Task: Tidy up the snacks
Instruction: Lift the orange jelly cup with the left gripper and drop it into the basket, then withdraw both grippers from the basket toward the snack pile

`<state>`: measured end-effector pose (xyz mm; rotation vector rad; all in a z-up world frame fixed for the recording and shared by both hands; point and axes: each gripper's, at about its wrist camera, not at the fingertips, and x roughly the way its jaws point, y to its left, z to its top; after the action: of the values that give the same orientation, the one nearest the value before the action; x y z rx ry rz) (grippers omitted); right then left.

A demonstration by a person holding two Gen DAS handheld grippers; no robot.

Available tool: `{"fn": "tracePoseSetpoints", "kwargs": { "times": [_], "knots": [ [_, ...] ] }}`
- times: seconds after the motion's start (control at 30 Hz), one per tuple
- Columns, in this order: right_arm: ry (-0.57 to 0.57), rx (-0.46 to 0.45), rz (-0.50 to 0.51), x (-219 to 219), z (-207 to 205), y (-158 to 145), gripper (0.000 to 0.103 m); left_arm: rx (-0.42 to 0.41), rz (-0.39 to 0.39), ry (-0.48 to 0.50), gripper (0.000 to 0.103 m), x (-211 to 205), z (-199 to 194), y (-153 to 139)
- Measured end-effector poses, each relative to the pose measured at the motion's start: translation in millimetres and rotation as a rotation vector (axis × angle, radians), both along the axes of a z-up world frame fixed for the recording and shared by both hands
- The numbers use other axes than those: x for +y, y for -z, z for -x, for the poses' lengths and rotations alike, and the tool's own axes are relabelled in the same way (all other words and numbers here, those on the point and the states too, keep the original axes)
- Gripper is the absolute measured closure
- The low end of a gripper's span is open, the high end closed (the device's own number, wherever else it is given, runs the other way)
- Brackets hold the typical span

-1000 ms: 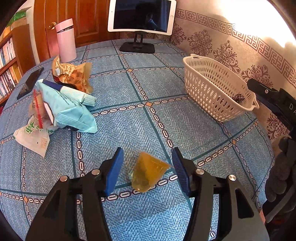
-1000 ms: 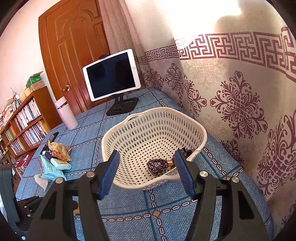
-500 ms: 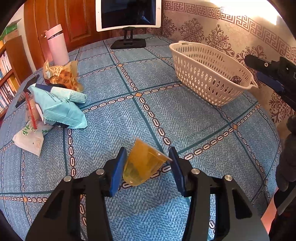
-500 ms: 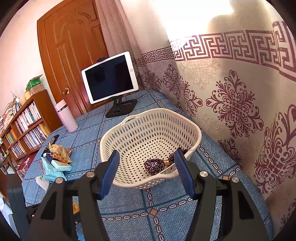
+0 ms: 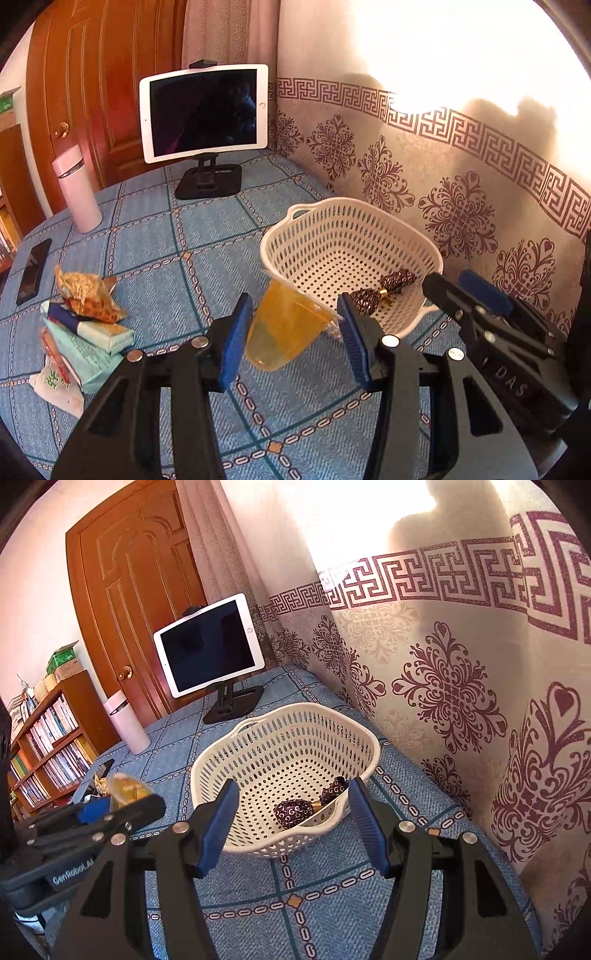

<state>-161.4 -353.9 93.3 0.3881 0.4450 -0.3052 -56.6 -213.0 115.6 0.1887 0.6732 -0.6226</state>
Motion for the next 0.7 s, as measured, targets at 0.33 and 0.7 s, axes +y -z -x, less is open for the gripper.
{"fn": "tracePoseSetpoints", "kwargs": {
  "times": [0.33, 0.7],
  "knots": [
    [0.026, 0.011, -0.001, -9.3, 5.6, 4.4, 0.041, 0.094, 0.077, 0.055, 0.027, -45.6, -28.4, -4.9],
    [0.011, 0.011, -0.005, -4.8, 1.9, 4.1, 0.041, 0.078, 0.087, -0.016, 0.015, -31.4, -29.3, -7.9]
  ]
}}
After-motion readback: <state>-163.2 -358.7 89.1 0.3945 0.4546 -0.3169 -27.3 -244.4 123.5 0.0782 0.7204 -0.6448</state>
